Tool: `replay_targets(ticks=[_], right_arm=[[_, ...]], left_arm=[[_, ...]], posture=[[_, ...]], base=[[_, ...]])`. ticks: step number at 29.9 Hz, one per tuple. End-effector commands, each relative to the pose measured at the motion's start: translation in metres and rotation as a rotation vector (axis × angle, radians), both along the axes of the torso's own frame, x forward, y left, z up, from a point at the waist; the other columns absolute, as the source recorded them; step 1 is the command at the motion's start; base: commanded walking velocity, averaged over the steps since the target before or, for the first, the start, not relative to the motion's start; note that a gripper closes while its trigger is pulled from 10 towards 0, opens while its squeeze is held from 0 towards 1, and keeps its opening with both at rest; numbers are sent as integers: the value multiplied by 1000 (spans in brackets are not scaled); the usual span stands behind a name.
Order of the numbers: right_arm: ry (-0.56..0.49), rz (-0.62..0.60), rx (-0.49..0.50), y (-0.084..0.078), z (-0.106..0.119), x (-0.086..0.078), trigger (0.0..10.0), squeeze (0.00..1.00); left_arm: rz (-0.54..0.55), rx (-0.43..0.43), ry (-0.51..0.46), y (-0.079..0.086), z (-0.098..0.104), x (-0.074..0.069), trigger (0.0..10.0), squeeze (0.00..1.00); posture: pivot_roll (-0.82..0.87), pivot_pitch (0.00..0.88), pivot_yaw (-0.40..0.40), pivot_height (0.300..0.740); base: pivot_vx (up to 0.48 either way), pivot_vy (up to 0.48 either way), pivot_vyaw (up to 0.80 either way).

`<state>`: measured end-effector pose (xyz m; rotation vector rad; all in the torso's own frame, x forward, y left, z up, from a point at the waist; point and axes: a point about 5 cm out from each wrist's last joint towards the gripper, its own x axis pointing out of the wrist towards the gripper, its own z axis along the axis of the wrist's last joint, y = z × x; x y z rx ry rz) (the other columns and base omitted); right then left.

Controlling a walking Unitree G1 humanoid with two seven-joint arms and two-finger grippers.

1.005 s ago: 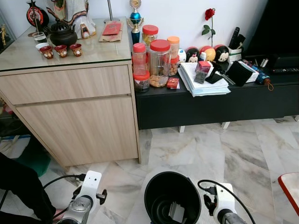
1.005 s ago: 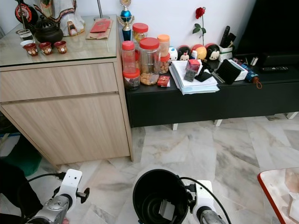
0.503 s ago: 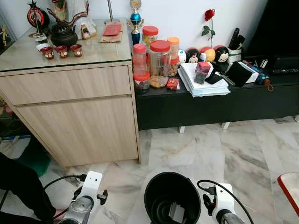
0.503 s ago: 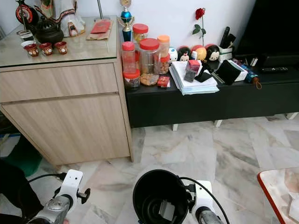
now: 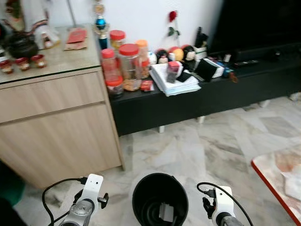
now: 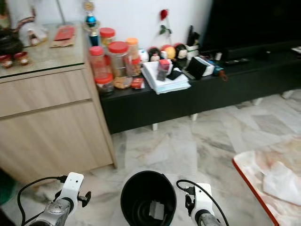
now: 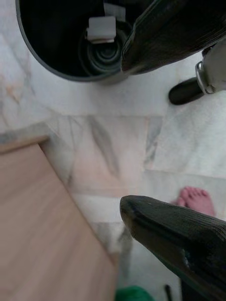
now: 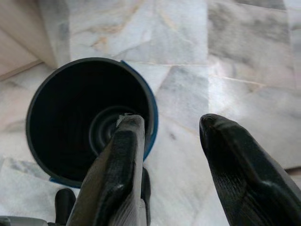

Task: Picking trash to rubbish bin

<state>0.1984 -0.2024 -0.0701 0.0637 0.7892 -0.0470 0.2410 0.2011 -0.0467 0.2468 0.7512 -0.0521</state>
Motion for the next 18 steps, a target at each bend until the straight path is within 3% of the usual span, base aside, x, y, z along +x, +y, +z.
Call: replay_targets(ticks=[1, 18], right_arm=[[20, 11, 0, 2, -2, -3, 10000, 0], [45, 23, -7, 2, -5, -6, 10000, 0]], left_arm=[[2, 3, 16, 1, -1, -1, 10000, 0], [2, 2, 14, 0, 0, 0, 10000, 0]], posture=[[87, 0, 4, 740], [88, 0, 4, 740]], base=[[0, 0, -719], [0, 0, -716]])
